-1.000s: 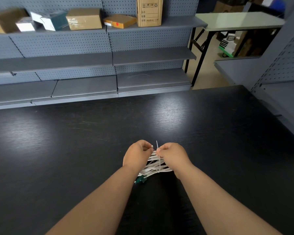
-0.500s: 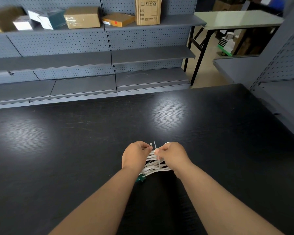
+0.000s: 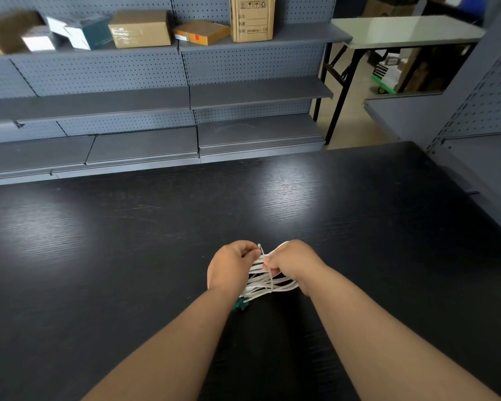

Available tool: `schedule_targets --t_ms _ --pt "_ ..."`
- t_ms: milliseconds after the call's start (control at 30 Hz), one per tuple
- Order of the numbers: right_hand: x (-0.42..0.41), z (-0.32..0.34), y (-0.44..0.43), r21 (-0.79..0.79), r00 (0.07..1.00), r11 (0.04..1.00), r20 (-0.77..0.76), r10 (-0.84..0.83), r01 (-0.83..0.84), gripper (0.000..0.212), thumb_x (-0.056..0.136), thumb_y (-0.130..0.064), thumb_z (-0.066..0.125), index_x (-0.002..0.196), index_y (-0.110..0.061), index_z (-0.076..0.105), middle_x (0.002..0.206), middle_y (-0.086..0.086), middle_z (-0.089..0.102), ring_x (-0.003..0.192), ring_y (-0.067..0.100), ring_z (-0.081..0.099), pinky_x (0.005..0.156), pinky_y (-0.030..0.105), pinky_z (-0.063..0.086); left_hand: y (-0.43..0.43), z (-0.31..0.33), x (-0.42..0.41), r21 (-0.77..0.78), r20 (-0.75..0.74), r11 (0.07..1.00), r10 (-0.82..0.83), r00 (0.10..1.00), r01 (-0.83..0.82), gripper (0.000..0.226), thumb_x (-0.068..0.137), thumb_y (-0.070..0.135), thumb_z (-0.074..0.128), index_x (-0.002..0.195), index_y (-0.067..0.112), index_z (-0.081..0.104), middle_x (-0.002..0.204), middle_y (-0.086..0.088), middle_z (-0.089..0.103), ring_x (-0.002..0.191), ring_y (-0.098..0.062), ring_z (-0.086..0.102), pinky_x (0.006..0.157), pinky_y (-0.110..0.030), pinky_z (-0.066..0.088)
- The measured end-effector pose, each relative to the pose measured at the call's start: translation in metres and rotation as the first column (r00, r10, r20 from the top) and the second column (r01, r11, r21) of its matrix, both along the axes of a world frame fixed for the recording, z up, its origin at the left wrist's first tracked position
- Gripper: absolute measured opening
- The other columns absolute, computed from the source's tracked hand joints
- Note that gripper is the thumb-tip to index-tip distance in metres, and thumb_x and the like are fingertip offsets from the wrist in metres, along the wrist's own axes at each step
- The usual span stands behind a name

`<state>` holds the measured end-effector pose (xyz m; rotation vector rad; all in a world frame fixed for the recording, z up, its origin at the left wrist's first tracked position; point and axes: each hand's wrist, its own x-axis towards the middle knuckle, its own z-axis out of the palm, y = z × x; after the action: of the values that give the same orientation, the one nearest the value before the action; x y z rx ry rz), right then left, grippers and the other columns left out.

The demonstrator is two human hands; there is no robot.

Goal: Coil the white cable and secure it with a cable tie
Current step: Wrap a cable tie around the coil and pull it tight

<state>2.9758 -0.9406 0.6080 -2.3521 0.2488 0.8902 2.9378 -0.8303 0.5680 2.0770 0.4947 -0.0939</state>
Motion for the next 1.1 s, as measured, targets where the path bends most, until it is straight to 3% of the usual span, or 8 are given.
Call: schedule_targets --t_ms 167,300,367,767,900,1100 --pt "-0.004 0.000 -0.007 0.221 0.991 0.966 -0.013 -0.133 0.133 0.025 0.084 -0.005 0.061 0.106 0.005 0.067 0.072 0.005 0.061 0.067 0.013 0.057 0.067 0.023 0.050 0.000 0.001 -0.002 -0.005 0.017 1.000 -0.019 1.000 0.019 0.010 0.088 0.024 0.061 0.081 0.031 0.065 0.075 0.019 0.063 0.082 -0.009 0.063 0.077 -0.030 0.049" --pt "-0.001 0.004 -0.002 0.069 0.999 0.997 -0.031 -0.024 0.027 0.024 0.085 -0.014 0.063 0.103 -0.002 0.071 0.107 0.013 0.068 0.102 0.025 0.063 0.096 0.036 0.049 0.001 0.002 -0.003 -0.017 0.023 1.000 -0.026 0.999 0.026 0.016 0.087 0.024 0.062 0.074 0.033 0.062 0.074 0.019 0.064 0.080 -0.008 0.063 0.075 -0.029 0.048" --pt "-0.001 0.005 -0.001 0.041 0.999 0.999 -0.032 -0.009 0.010 0.022 0.085 -0.016 0.063 0.101 -0.003 0.073 0.113 0.014 0.067 0.107 0.027 0.061 0.097 0.038 0.048 0.000 0.003 -0.003 -0.015 0.026 0.999 -0.031 0.999 0.031 0.015 0.087 0.024 0.062 0.075 0.033 0.062 0.074 0.018 0.065 0.080 -0.007 0.063 0.074 -0.028 0.048" --pt "-0.006 0.006 -0.003 0.082 0.998 0.995 0.018 -0.055 0.054 0.027 0.089 -0.022 0.060 0.098 -0.001 0.073 0.109 0.013 0.069 0.103 0.026 0.062 0.093 0.035 0.048 0.004 0.002 -0.004 -0.079 0.032 0.995 -0.066 0.997 0.068 0.018 0.084 0.021 0.066 0.071 0.033 0.065 0.077 0.014 0.070 0.081 -0.009 0.065 0.080 -0.032 0.051" --pt "-0.010 0.007 -0.002 0.120 0.995 0.990 0.060 -0.085 0.078 0.024 0.090 -0.025 0.060 0.078 -0.006 0.068 0.104 0.012 0.071 0.101 0.024 0.064 0.088 0.033 0.047 0.007 0.002 -0.004 -0.103 0.032 0.989 -0.098 0.995 0.101 0.019 0.085 0.019 0.065 0.072 0.032 0.065 0.078 0.014 0.070 0.081 -0.007 0.065 0.078 -0.026 0.050" --pt "-0.013 0.007 -0.002 0.151 0.989 0.983 0.082 -0.122 0.109 0.026 0.091 -0.023 0.059 0.081 -0.001 0.069 0.094 0.012 0.070 0.100 0.026 0.064 0.089 0.035 0.048 0.013 0.006 -0.009 -0.078 -0.010 0.977 -0.198 0.980 0.196 0.025 0.087 0.008 0.055 0.095 0.028 0.067 0.093 0.015 0.068 0.090 -0.009 0.062 0.076 -0.020 0.046"
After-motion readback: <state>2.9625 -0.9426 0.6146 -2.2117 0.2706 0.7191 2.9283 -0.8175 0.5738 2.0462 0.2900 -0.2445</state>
